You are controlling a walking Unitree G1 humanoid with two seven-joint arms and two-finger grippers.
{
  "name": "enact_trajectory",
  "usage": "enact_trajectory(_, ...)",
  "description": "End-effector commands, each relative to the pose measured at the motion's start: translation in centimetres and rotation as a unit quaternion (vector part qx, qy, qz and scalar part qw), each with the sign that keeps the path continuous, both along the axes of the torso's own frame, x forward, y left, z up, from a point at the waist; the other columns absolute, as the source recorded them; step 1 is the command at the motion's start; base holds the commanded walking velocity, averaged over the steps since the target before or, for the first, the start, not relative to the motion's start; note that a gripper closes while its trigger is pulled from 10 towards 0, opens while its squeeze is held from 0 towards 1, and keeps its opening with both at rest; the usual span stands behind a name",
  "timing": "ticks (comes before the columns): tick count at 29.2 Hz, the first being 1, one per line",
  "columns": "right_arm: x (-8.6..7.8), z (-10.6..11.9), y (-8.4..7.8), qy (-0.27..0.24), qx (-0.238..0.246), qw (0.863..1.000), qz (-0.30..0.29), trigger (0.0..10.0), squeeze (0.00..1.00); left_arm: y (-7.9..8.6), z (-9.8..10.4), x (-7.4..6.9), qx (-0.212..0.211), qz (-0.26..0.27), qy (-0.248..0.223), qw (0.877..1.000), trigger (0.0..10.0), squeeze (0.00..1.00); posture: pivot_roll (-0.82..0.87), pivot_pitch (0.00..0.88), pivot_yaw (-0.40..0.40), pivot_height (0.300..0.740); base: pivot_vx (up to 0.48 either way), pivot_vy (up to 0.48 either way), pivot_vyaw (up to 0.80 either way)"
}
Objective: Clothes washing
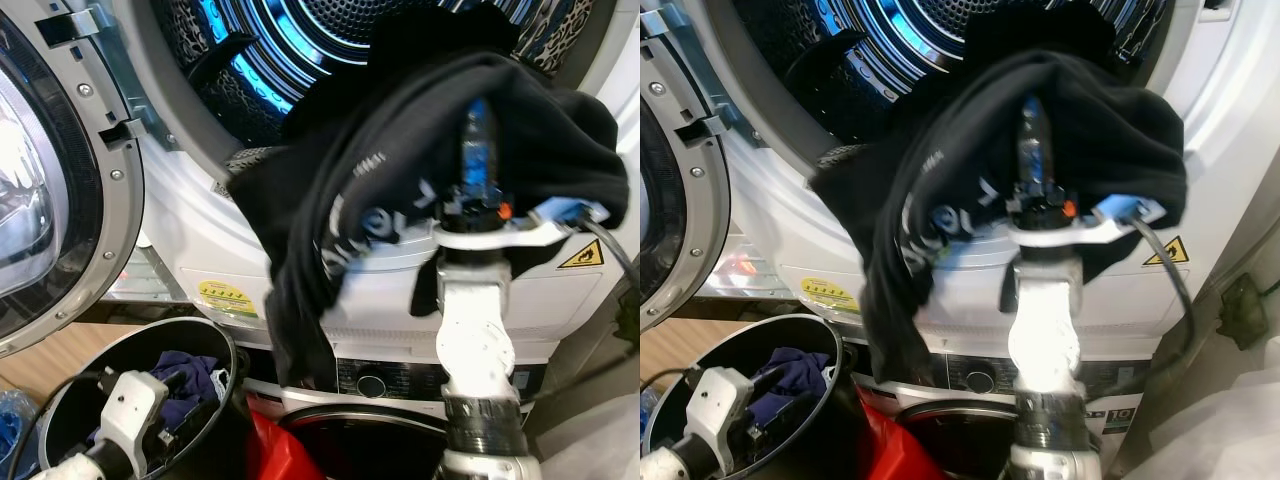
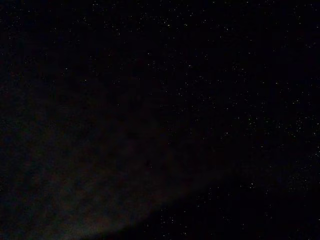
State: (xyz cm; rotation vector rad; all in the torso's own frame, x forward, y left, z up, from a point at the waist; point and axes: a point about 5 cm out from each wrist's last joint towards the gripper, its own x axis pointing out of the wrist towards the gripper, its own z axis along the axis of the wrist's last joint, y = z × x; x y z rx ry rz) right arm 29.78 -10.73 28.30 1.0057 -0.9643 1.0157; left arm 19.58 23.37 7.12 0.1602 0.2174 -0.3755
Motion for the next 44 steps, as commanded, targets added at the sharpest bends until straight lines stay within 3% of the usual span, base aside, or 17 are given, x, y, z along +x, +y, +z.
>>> enact_trajectory(1, -1.5, 1.6, 1.5, -0.049, 0.015, 0.998, 0.047, 10.0, 0.00, 1.2, -0.7, -0.6, 0.022, 0.024, 0.010, 0.999, 10.0, 0.00, 0.12, 0.000, 0.159, 0.740, 0.000, 0.000, 0.00)
enact_trajectory(10, -1.0, 6.8, 3.2, -0.107, 0.016, 0.989, 0.096, 10.0, 0.00, 2.1, -4.1, -2.1, 0.024, 0.070, 0.045, 0.996, 10.0, 0.00, 0.13, 0.000, 0.130, 0.740, 0.000, 0.000, 0.00)
enact_trajectory(14, 0.1, 8.2, 5.6, -0.111, -0.028, 0.987, 0.113, 10.0, 0.00, 2.2, -4.7, -2.0, 0.025, 0.081, 0.045, 0.995, 10.0, 0.00, 0.14, 0.000, 0.121, 0.740, 0.000, 0.000, 0.00)
enact_trajectory(19, 1.0, 8.7, 7.3, -0.110, -0.073, 0.985, 0.109, 10.0, 0.00, 2.0, -5.0, -2.0, 0.024, 0.082, 0.044, 0.995, 10.0, 0.00, 0.16, 0.000, 0.103, 0.740, 0.000, 0.000, 0.00)
enact_trajectory(20, 1.8, 9.3, 8.6, -0.114, -0.104, 0.983, 0.101, 10.0, 0.00, 1.8, -5.1, -1.9, 0.024, 0.081, 0.042, 0.996, 10.0, 0.00, 0.17, 0.000, 0.097, 0.740, 0.000, 0.000, 0.00)
enact_trajectory(25, 2.6, 10.2, 9.5, -0.110, -0.125, 0.982, 0.094, 10.0, 0.00, 1.7, -5.2, -1.9, 0.024, 0.086, 0.041, 0.995, 10.0, 0.00, 0.17, 0.000, 0.095, 0.740, 0.000, 0.000, 0.00)
enact_trajectory(27, 5.5, 13.7, 11.7, -0.025, -0.221, 0.975, 0.003, 10.0, 0.00, 1.5, -5.5, -2.2, 0.020, 0.098, 0.043, 0.994, 10.0, 0.00, 0.20, 0.000, 0.079, 0.740, 0.000, 0.000, 0.00)
enact_trajectory(32, 6.7, 14.5, 11.9, 0.041, -0.279, 0.957, -0.069, 10.0, 0.00, 1.4, -5.7, -2.5, 0.020, 0.101, 0.043, 0.994, 10.0, 0.00, 0.24, 0.000, 0.057, 0.740, 0.000, 0.000, 0.00)
enact_trajectory(33, 7.5, 14.4, 11.6, 0.093, -0.310, 0.938, -0.122, 10.0, 0.00, 1.3, -5.7, -2.5, 0.021, 0.102, 0.043, 0.994, 10.0, 0.00, 0.26, 0.000, 0.044, 0.740, 0.000, 0.000, 0.00)
enact_trajectory(34, 8.5, 14.1, 10.7, 0.148, -0.340, 0.908, -0.198, 10.0, 0.00, 1.2, -5.8, -2.6, 0.021, 0.105, 0.042, 0.993, 10.0, 0.00, 0.28, 0.000, 0.031, 0.740, 0.000, 0.000, 0.00)
enact_trajectory(35, 8.5, 14.1, 10.7, 0.148, -0.340, 0.908, -0.198, 10.0, 0.00, 1.2, -5.8, -2.6, 0.021, 0.105, 0.042, 0.993, 10.0, 0.00, 0.28, 0.000, 0.031, 0.740, 0.000, 0.000, 0.00)
enact_trajectory(36, 9.6, 13.6, 9.2, 0.199, -0.369, 0.862, -0.286, 10.0, 0.00, 1.1, -5.9, -2.8, 0.022, 0.109, 0.039, 0.993, 10.0, 0.00, 0.33, 0.000, -0.001, 0.740, 0.000, 0.000, 0.00)
enact_trajectory(37, 10.5, 13.1, 7.2, 0.242, -0.390, 0.804, -0.378, 10.0, 0.00, 1.1, -5.9, -3.0, 0.021, 0.117, 0.037, 0.992, 10.0, 0.00, 0.34, 0.000, -0.011, 0.740, 0.000, 0.000, 0.00)
enact_trajectory(39, 11.5, 12.7, 3.8, 0.311, -0.364, 0.751, -0.455, 10.0, 0.00, 1.1, -5.9, -3.2, 0.017, 0.139, 0.030, 0.990, 10.0, 0.00, 0.34, 0.000, -0.009, 0.740, 0.000, 0.000, 0.00)
enact_trajectory(40, 11.6, 12.7, 3.0, 0.321, -0.359, 0.738, -0.472, 10.0, 0.00, 1.2, -5.9, -3.2, 0.016, 0.147, 0.030, 0.989, 10.0, 0.00, 0.34, 0.000, -0.009, 0.740, 0.000, 0.000, 0.00)
enact_trajectory(42, 11.7, 12.4, 2.6, 0.326, -0.360, 0.729, -0.482, 10.0, 0.00, 1.2, -5.9, -3.3, 0.017, 0.152, 0.030, 0.988, 10.0, 0.00, 0.32, 0.000, -0.003, 0.740, 0.000, 0.000, 0.00)
enact_trajectory(44, 12.1, 11.3, 1.8, 0.339, -0.371, 0.701, -0.506, 10.0, 0.00, 1.2, -6.0, -3.3, 0.012, 0.159, 0.031, 0.987, 10.0, 0.00, 0.32, 0.000, -0.003, 0.740, 0.000, 0.000, 0.00)
